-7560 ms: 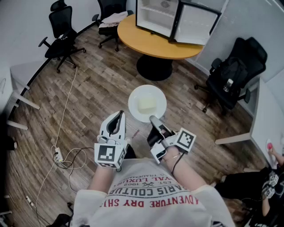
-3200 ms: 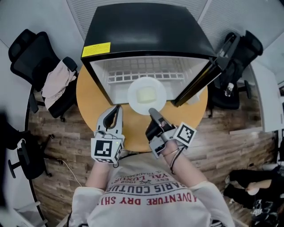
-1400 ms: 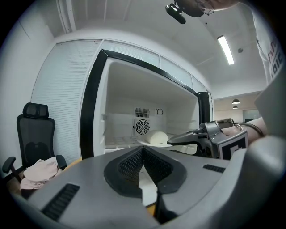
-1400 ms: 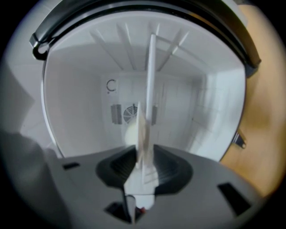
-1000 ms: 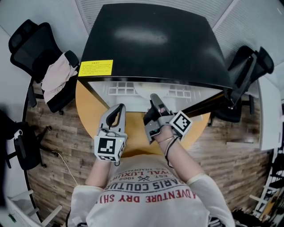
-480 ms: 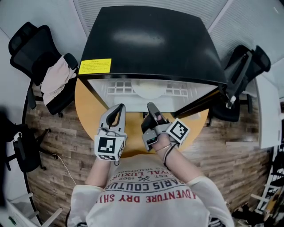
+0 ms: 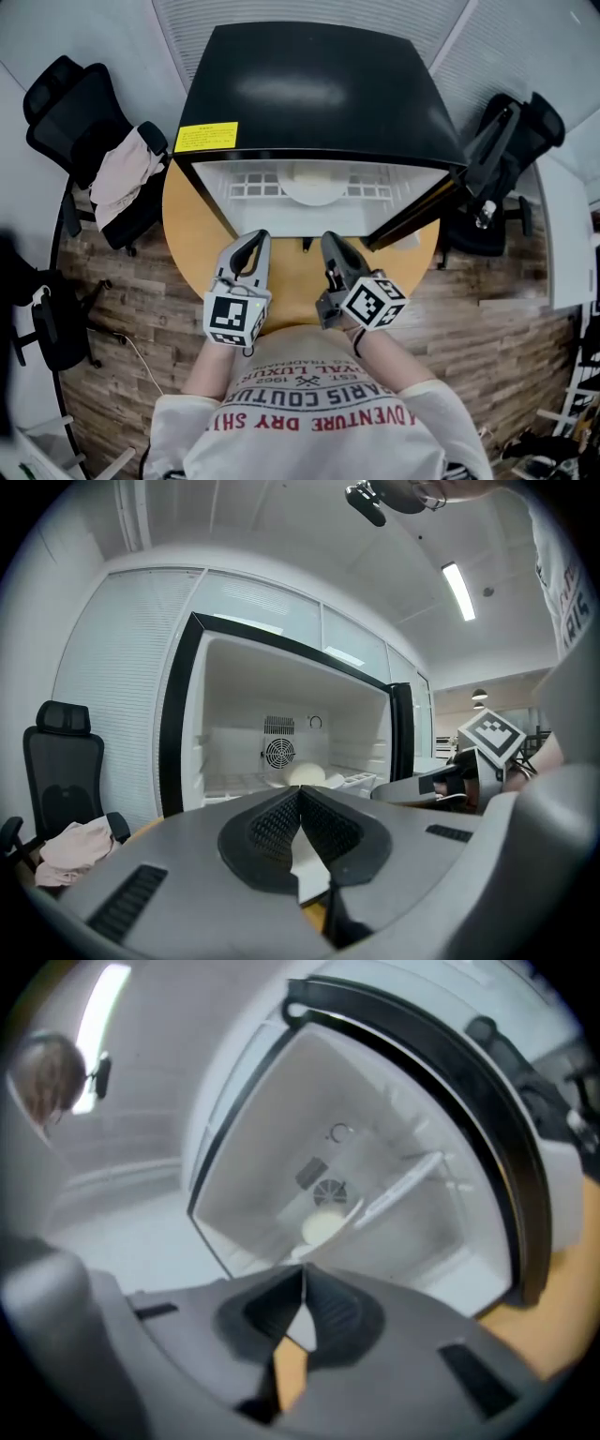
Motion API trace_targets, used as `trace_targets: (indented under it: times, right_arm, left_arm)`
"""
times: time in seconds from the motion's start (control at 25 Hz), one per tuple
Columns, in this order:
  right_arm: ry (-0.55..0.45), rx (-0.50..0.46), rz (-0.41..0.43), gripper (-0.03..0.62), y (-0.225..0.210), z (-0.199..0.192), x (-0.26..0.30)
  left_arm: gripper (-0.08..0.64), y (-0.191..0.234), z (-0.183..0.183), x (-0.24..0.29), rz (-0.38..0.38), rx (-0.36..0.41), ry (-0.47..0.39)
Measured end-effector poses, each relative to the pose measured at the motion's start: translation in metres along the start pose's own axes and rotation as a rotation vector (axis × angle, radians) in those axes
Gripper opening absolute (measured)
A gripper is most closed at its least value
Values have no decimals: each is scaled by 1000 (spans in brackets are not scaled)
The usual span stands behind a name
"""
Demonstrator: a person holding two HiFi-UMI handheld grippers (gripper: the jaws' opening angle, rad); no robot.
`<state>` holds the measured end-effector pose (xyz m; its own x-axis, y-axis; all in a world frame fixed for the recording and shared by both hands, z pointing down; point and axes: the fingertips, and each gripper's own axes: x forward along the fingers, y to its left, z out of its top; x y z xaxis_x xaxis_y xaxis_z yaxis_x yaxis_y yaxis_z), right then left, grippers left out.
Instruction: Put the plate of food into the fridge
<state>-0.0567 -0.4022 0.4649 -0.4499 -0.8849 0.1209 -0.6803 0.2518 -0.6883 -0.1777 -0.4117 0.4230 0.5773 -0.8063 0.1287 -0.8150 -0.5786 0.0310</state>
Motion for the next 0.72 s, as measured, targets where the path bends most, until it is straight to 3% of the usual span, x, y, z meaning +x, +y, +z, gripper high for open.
trace_targets:
  times: [0.16,0.36,0.48,0.72]
  right_arm:
    - [-4,-353,-4,31,16,9,-12]
    - [-15,-601,-28,31,31,23,-19]
    - [-17,-696,-54,31,36,27,-23]
    - [-11,-732,-57,29,36,30,-24]
  left_arm:
    - [29,-5,-1,-3,-26,-3,-5]
    - [29,-8,-3,-5,-24,-7,2]
    - [29,-11,-1,-6,-24,-7,5]
    - [29,-17,6,-4,-38,-9,0]
